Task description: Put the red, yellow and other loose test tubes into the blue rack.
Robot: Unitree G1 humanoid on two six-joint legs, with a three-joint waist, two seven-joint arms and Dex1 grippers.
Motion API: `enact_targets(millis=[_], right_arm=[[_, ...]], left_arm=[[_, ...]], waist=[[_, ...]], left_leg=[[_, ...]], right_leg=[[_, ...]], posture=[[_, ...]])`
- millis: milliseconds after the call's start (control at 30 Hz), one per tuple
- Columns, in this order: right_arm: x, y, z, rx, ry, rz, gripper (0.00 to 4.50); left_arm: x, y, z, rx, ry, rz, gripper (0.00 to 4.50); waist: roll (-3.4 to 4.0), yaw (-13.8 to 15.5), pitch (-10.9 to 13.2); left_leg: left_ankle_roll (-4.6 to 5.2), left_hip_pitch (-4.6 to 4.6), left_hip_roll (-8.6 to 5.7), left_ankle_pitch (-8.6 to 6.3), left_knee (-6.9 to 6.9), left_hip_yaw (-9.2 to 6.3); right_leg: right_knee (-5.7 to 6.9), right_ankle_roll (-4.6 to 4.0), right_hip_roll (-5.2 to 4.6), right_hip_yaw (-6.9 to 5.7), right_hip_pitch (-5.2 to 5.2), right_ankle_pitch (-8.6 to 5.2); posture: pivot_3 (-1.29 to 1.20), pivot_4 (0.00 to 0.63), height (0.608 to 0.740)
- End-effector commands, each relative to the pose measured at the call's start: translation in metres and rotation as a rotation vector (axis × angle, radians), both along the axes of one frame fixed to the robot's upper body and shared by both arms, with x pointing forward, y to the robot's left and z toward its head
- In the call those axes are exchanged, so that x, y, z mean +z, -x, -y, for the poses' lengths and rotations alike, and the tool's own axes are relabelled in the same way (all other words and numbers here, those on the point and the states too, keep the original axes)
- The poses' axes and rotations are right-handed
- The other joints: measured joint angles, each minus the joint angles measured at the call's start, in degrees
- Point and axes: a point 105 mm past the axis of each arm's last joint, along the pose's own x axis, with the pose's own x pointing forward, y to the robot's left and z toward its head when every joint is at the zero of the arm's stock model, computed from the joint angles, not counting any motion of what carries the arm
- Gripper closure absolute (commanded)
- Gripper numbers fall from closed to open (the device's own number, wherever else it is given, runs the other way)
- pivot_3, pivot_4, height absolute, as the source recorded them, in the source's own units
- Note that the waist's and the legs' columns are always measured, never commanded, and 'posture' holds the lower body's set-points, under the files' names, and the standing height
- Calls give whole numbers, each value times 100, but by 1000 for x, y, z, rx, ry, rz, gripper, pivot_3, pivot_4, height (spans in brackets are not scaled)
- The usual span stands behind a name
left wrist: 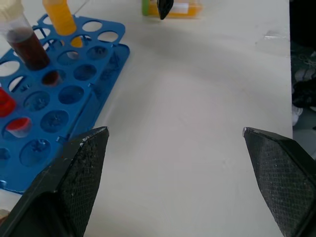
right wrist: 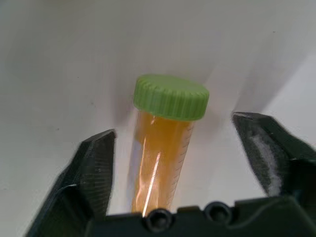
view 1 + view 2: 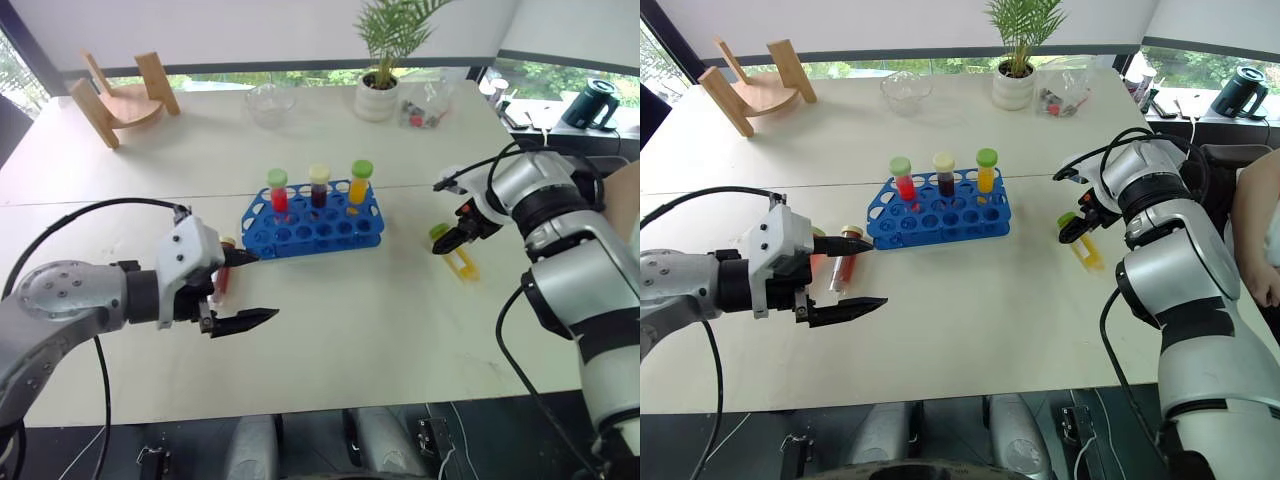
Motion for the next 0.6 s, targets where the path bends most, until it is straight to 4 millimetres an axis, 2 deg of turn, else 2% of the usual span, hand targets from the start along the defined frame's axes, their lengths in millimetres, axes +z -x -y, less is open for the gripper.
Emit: enact_targets(millis=[33,100,133,200,233,267,333,400,467,500,600], right_arm=[[-22,7,2,-15,-4,-53,2430],[-27,10,8,-35,7,-59,3448],[-29,11,10,-52,-3,-58,3658],[-31,10,9,-88,-50,-40,3658],[-26,3,4,-61,-84,25,3658],[-16,-7,-3,-21,-118,131,3658],[18,-27,-30,57,-270,381,3658],[46,-32,-56,100,-429,529,3658],[86,-23,-87,155,-636,787,3658],[98,-13,-95,170,-706,876,3658],[113,13,-114,150,-853,1044,3658]], left_arm=[[-1,3,1,-17,-11,18,0],[-2,4,-1,-15,-16,15,0],[-2,5,-1,-15,-16,14,0],[-2,6,-3,-13,-15,7,0],[-3,7,-4,-7,-9,-3,0],[-4,8,-7,2,-1,-16,0],[-8,8,-13,30,16,-48,0],[-11,6,-21,52,28,-69,0],[-15,3,-30,85,36,-99,0],[-16,2,-34,99,40,-106,0],[-17,0,-38,107,53,-127,0]], waist=[[-5,-2,-4],[-11,-3,-7],[-17,-4,-11],[-34,-3,-22],[-43,-2,-27],[-57,-2,-35],[-72,-53,-34],[-62,-157,-28],[-54,-286,-23],[-49,-321,-22],[-22,-279,-12]], left_leg=[[0,3,0,0,0,0],[0,9,1,0,-1,-4],[0,10,1,0,-3,-7],[0,15,2,0,-2,-11],[0,20,2,0,-2,-12],[0,27,2,0,-2,-12],[0,66,2,-1,-4,-13],[0,92,4,-2,-6,-5],[0,100,5,-2,-11,6],[0,107,6,-2,-8,5],[0,103,18,-2,-22,-37]], right_leg=[[0,0,0,0,4,0],[0,-1,2,-2,11,-1],[0,-1,3,-3,12,-1],[0,-2,4,-6,21,-1],[0,-2,4,-6,27,-1],[-1,-2,4,-7,35,-1],[-12,-3,3,-8,79,-2],[-25,-18,2,-2,106,-12],[-20,-6,6,13,101,0],[1,-3,8,14,98,1],[17,-8,44,8,88,-1]], posture=[[0,150,740],[0,150,740],[0,150,740],[0,150,740],[0,150,740],[0,150,740],[0,150,740],[0,150,740],[0,150,740],[0,150,740],[0,150,740]])
